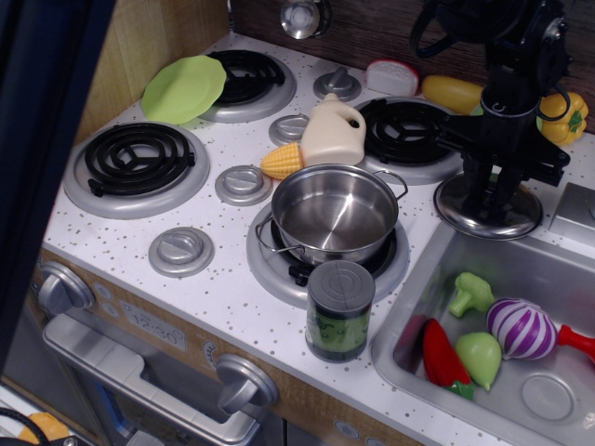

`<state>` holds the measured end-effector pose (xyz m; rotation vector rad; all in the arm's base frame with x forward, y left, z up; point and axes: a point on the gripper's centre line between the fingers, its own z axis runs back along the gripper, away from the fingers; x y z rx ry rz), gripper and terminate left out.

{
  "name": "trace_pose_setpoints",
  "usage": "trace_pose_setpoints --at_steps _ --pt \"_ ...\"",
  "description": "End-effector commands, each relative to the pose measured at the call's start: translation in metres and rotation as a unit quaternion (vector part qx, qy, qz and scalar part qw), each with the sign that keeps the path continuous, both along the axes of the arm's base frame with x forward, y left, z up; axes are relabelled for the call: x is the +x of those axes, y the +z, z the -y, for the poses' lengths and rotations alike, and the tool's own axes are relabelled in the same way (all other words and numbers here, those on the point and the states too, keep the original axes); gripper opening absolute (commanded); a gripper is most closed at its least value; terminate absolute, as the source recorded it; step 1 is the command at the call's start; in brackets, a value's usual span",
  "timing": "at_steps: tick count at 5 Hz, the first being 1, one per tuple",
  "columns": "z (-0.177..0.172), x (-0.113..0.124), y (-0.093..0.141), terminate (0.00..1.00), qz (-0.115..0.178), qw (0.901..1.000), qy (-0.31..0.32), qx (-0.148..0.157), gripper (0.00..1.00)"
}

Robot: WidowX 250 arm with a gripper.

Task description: Put lid on pot or pan

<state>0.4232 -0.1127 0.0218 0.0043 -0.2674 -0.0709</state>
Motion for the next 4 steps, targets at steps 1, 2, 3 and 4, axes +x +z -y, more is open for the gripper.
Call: trace_pose_setpoints --at_steps 1,2,3,4 --pt "0.005 -0.002 0.066 0.0 0.014 0.9995 0.015 0.023 0.0" --pt "0.001 -0.021 0.101 0.0 -0.001 0.9977 0.032 0.06 0.0" --pt "-0.019 -0.041 0.113 0.0 0.002 0.9959 0.044 0.079 0.0" --pt "-0.053 -0.058 0.119 0.0 0.009 0.9944 0.052 0.092 0.0"
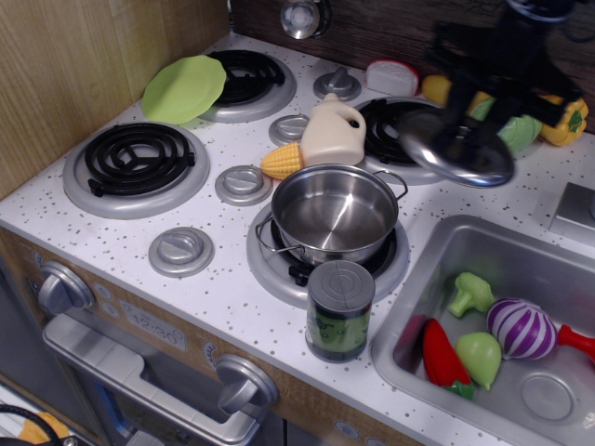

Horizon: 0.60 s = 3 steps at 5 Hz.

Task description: Put lid on pot or pan

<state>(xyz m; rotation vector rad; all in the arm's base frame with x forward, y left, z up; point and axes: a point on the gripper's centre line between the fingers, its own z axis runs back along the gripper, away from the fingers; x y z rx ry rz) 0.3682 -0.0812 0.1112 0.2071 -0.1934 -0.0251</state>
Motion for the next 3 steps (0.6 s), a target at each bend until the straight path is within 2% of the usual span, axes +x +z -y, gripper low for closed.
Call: trace_pose_setpoints --at_steps 1,2,3 --pt "-0.041 -0.018 0.03 0.0 0.056 0.9982 0.019 0.002 0.0" --pt "-0.055 -0.029 0.02 0.0 0.066 0.9975 0.024 -0.014 0.0" --pt "-0.053 -0.035 0.004 0.0 0.066 0.9968 0.029 -0.035 0.0"
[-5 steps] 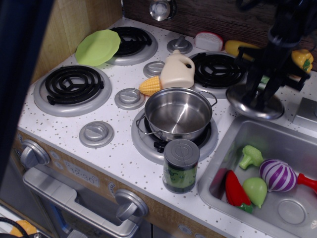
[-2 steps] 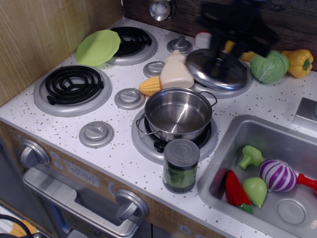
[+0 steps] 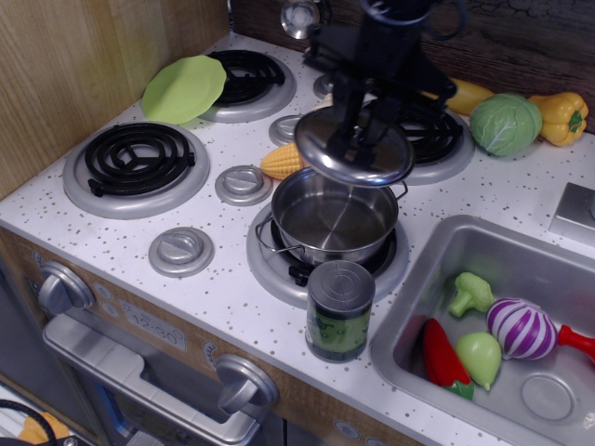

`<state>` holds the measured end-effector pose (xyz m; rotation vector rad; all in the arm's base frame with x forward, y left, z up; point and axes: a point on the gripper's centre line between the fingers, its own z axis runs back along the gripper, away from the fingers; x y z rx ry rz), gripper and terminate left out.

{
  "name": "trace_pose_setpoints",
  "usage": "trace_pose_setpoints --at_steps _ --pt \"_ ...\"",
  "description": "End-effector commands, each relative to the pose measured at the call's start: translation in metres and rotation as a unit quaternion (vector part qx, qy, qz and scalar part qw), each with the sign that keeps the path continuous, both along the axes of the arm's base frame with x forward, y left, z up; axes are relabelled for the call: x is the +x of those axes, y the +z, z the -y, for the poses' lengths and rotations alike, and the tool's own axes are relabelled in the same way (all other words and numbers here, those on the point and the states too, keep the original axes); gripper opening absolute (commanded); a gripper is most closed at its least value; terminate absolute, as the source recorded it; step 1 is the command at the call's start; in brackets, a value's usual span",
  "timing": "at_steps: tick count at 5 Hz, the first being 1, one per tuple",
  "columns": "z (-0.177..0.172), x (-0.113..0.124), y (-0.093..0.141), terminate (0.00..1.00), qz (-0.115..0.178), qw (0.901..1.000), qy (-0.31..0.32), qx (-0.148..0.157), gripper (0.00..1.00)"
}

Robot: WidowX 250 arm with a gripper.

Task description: Put lid on pot or pan

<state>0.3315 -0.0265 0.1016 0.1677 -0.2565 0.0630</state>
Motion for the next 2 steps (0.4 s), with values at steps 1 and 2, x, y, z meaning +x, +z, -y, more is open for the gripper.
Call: trace_pose_setpoints --at_steps 1,2 --pt "-0.005 -0.0043 0.0024 0.0 0.028 0.9992 -0.007 -0.026 0.0" --pt "-0.0077 -0.0093 -0.0024 1.0 0.019 0.9987 -0.01 -0.045 0.0"
